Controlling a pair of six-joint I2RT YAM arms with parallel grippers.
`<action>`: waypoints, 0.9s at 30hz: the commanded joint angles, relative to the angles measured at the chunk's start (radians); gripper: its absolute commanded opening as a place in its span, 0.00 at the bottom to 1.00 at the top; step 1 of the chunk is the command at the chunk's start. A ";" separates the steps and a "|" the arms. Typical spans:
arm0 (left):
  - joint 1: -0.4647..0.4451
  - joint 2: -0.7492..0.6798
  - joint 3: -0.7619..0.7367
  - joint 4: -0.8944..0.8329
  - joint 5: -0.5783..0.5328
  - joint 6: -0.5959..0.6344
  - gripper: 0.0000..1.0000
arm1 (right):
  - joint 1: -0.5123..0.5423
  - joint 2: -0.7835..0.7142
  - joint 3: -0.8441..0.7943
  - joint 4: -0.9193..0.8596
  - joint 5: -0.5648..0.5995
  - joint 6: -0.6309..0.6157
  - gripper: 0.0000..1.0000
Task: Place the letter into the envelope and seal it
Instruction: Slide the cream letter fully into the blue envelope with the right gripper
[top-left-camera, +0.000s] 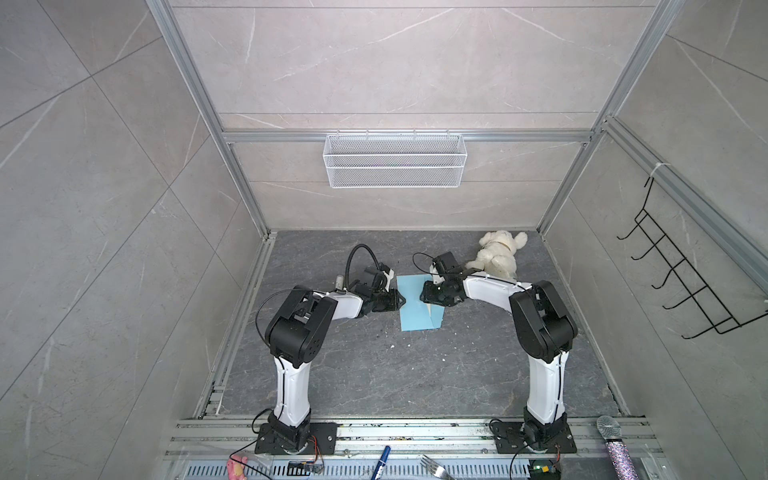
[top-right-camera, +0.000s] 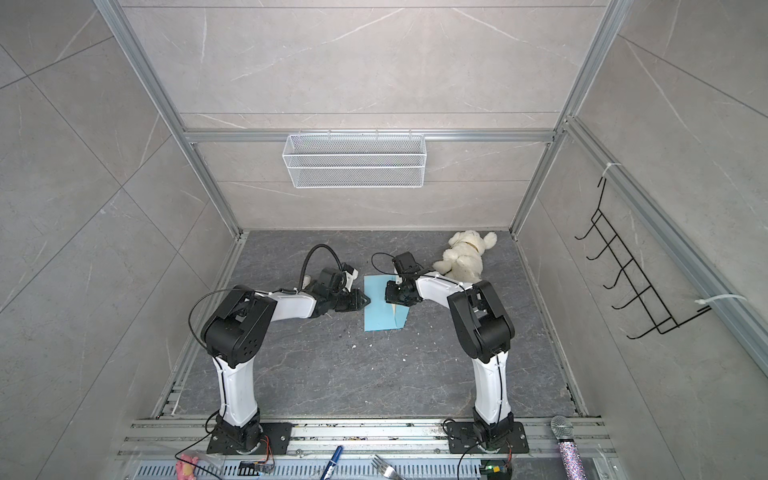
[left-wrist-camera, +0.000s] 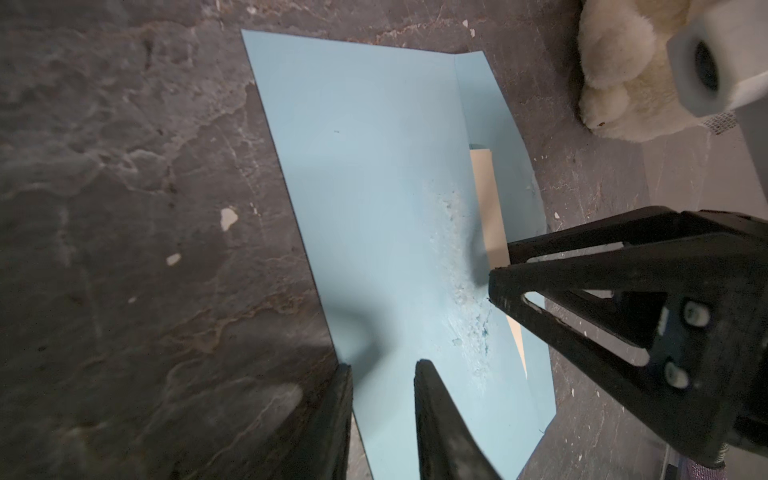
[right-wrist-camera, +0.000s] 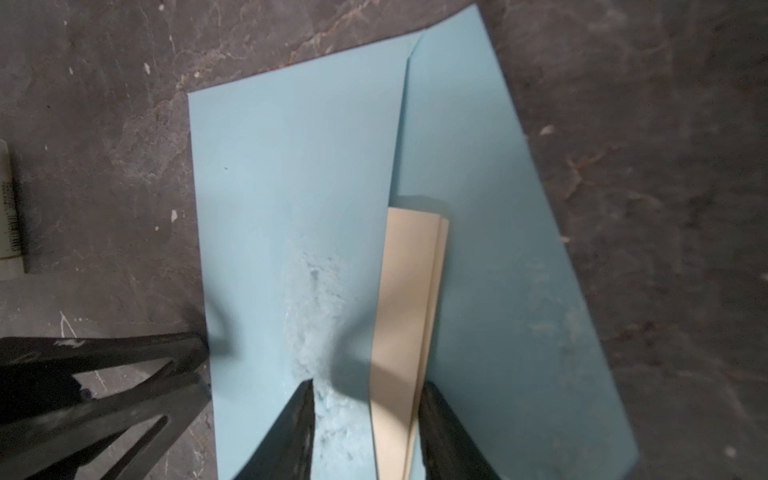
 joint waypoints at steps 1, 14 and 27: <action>0.000 0.040 0.010 -0.037 -0.001 0.010 0.30 | 0.009 0.032 0.015 0.002 -0.010 0.011 0.43; 0.000 0.052 0.020 -0.039 0.004 0.012 0.30 | 0.023 0.043 0.024 0.014 -0.022 0.018 0.43; 0.001 0.062 0.031 -0.040 0.008 0.011 0.30 | 0.036 0.058 0.041 0.023 -0.029 0.021 0.43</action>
